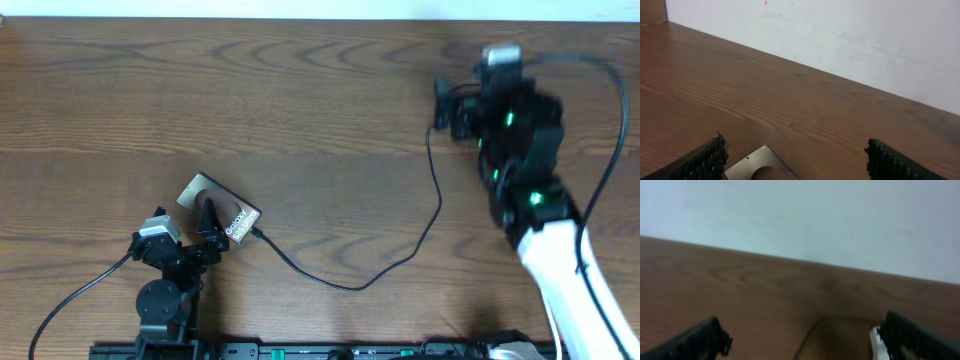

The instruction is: Plug charger to phone and switch on socket

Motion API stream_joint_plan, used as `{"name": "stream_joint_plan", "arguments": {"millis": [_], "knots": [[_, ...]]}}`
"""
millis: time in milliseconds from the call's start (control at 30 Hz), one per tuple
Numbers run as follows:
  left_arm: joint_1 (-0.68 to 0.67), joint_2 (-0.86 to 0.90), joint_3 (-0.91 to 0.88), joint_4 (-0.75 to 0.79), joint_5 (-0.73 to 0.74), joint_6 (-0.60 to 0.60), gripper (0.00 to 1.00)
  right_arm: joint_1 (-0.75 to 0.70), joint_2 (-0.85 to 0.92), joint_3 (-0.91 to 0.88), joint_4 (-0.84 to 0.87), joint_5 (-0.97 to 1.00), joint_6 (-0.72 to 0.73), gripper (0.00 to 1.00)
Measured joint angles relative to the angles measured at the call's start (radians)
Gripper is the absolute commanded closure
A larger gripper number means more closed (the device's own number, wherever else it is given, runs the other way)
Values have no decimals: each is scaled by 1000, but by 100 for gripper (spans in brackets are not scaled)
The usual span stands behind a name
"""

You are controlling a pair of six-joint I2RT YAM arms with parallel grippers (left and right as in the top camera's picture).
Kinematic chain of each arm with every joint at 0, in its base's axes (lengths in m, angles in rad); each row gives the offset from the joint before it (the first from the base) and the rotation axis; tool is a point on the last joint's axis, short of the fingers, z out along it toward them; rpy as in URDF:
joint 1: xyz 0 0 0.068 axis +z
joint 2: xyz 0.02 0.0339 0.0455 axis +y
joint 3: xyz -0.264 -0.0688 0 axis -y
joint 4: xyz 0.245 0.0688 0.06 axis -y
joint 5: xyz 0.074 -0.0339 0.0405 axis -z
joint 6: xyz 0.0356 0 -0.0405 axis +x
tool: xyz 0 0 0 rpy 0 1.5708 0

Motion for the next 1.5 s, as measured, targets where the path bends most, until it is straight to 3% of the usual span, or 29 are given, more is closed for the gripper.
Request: {"name": "stream_joint_plan", "arguments": {"millis": [333,667,933,1500], "knots": [[0,0,0,0,0,0,14,0,-401,-475,214,28,-3,1],[0,0,0,-1,0,0,14,-14,-859,-801,226,47,-5,1],[0,0,0,-1,0,-1,14,-40,-1107,-838,-92,45,-4,1],[0,0,1,-1,0,0,14,-161,-1167,-838,-92,42,-4,1]]}}
